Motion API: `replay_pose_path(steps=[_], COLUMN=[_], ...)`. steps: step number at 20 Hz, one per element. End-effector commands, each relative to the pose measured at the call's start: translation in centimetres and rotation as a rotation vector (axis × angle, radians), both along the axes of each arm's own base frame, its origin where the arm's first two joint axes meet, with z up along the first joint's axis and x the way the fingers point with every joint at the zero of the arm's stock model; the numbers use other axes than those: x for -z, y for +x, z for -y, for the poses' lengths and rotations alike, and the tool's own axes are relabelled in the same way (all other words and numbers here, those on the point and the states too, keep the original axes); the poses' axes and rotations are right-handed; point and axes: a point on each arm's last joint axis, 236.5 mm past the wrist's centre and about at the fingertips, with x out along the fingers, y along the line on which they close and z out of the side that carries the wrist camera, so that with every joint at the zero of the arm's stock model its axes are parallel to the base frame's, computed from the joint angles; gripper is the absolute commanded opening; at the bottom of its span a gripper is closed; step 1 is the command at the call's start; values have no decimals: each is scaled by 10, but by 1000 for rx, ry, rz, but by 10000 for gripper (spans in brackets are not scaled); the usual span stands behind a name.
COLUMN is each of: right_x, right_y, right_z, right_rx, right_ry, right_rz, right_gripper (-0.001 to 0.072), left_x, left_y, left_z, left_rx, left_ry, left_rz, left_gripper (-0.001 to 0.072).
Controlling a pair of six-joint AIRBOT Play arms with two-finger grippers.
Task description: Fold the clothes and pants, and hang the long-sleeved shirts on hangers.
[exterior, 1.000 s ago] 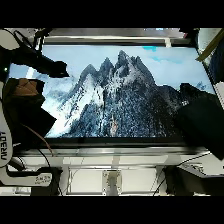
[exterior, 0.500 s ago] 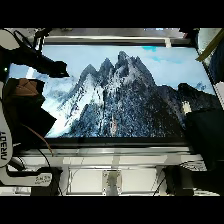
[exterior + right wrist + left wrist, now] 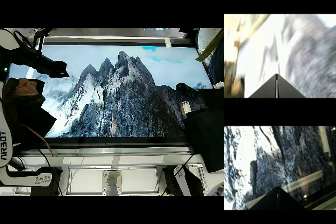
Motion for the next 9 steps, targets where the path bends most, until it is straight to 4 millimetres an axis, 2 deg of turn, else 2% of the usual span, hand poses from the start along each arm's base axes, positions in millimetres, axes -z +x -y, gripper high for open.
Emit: replay_pose_path(steps=[1,3,5,9], right_x=[21,44,57,60], right_y=[-12,-21,-28,-30], right_z=[-86,-98,-101,-100], right_rx=[-292,-365,-404,-408], right_ry=[-138,-240,-302,-317], right_rz=[-45,-103,-141,-150], right_gripper=[36,36,36,36], left_x=[0,0,0,0], left_y=[0,0,0,0], left_z=[0,0,0,0], left_rx=[0,0,0,0], left_ry=[0,0,0,0], left_rz=[-1,-1,-1,-1], left_gripper=[25,26,26,25])
